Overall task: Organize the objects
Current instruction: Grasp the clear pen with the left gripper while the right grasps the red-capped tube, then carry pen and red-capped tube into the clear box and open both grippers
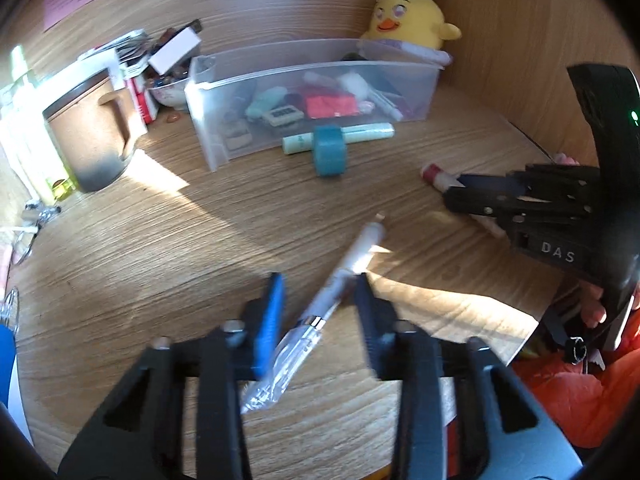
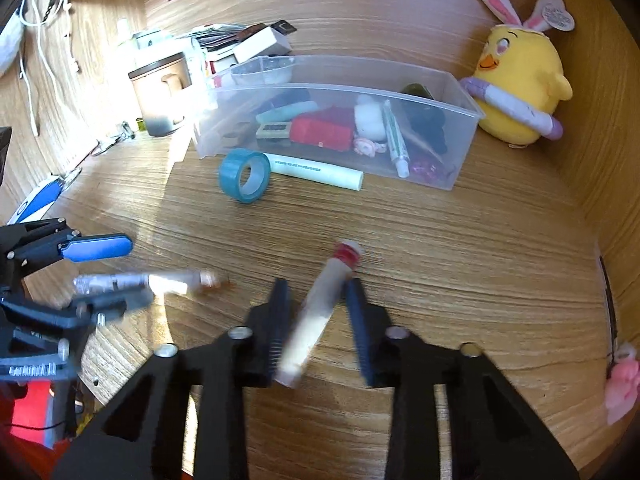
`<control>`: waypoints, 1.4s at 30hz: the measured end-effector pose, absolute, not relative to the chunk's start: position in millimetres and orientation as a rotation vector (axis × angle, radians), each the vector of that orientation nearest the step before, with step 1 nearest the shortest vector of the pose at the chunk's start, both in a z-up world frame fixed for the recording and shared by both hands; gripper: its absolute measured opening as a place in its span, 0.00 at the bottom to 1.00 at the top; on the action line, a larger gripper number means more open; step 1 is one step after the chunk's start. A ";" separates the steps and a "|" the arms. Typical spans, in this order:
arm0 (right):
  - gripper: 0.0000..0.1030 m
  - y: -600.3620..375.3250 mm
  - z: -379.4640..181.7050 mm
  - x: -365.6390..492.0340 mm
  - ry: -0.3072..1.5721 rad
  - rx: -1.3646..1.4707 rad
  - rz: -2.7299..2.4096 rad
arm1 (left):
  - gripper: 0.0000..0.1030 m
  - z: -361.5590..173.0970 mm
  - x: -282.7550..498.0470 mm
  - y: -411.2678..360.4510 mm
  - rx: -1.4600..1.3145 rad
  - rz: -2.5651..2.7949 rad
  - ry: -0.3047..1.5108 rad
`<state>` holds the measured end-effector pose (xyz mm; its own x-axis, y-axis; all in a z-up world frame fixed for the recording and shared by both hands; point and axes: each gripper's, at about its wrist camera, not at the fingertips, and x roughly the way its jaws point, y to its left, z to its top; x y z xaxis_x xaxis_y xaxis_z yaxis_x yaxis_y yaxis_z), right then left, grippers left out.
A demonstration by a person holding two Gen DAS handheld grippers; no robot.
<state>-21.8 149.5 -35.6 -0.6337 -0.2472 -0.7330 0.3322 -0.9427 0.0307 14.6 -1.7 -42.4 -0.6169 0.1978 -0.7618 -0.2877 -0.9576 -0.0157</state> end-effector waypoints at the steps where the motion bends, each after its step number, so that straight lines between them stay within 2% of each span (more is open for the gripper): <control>1: 0.14 150.6 -35.7 -22.2 0.143 1.131 -2.571 | 0.20 -42.2 13.9 -4.0 -1.211 2.608 0.146; 3: 0.14 152.6 -36.0 -22.2 0.122 1.124 -2.567 | 0.11 -42.4 12.7 -8.0 -1.217 2.615 0.125; 4: 0.14 153.7 -36.1 -21.6 0.112 1.120 -2.566 | 0.10 -42.0 12.6 -8.8 -1.218 2.614 0.121; 18: 0.14 161.3 -23.3 -24.7 0.045 1.082 -2.576 | 0.10 -26.0 5.7 -12.8 -1.142 2.652 0.097; 28: 0.14 163.7 5.5 -32.7 0.038 0.970 -2.621 | 0.10 5.8 3.8 -17.8 -1.009 2.717 0.049; 42: 0.14 159.7 50.9 -56.2 0.062 0.799 -2.669 | 0.10 33.1 -39.1 -13.6 -0.909 2.748 -0.042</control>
